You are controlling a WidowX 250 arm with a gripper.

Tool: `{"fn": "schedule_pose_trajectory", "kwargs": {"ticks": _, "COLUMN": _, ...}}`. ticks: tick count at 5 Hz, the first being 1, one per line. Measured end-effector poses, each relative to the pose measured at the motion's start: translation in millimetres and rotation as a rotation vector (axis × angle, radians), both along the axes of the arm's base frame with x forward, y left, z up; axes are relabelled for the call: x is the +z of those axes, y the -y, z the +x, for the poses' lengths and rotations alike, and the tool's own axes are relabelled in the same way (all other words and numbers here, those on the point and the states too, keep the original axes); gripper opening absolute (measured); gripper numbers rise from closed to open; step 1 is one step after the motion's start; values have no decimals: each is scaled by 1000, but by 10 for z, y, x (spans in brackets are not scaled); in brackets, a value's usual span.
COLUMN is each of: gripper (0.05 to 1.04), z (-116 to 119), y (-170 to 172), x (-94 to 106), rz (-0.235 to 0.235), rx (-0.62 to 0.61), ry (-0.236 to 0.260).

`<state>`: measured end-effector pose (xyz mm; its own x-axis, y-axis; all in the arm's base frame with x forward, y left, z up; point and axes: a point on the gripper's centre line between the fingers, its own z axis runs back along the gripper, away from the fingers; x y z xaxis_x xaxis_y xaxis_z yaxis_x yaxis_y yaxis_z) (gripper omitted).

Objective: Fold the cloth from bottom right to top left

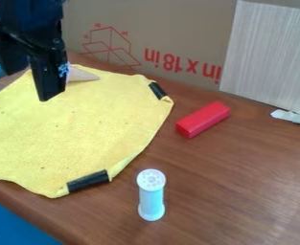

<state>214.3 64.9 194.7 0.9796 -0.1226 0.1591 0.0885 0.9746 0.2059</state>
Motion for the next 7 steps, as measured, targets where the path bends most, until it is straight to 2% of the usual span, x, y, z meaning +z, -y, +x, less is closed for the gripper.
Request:
{"fn": "schedule_pose_trajectory", "kwargs": {"ticks": 1, "gripper": 1000, "z": -11, "y": 2, "x": -43, "rz": -3, "rx": 0, "ry": -18}}
{"fn": "schedule_pose_trajectory", "kwargs": {"ticks": 3, "gripper": 1000, "z": -6, "y": 5, "x": -58, "rz": -2, "rx": -7, "ry": -16}}
{"fn": "schedule_pose_trajectory", "kwargs": {"ticks": 4, "gripper": 1000, "z": 74, "y": 112, "x": -356, "rz": 4, "rx": -143, "ry": -16}}
{"fn": "schedule_pose_trajectory", "kwargs": {"ticks": 7, "gripper": 1000, "z": 78, "y": 281, "x": -805, "rz": 2, "rx": -331, "ry": 6}}
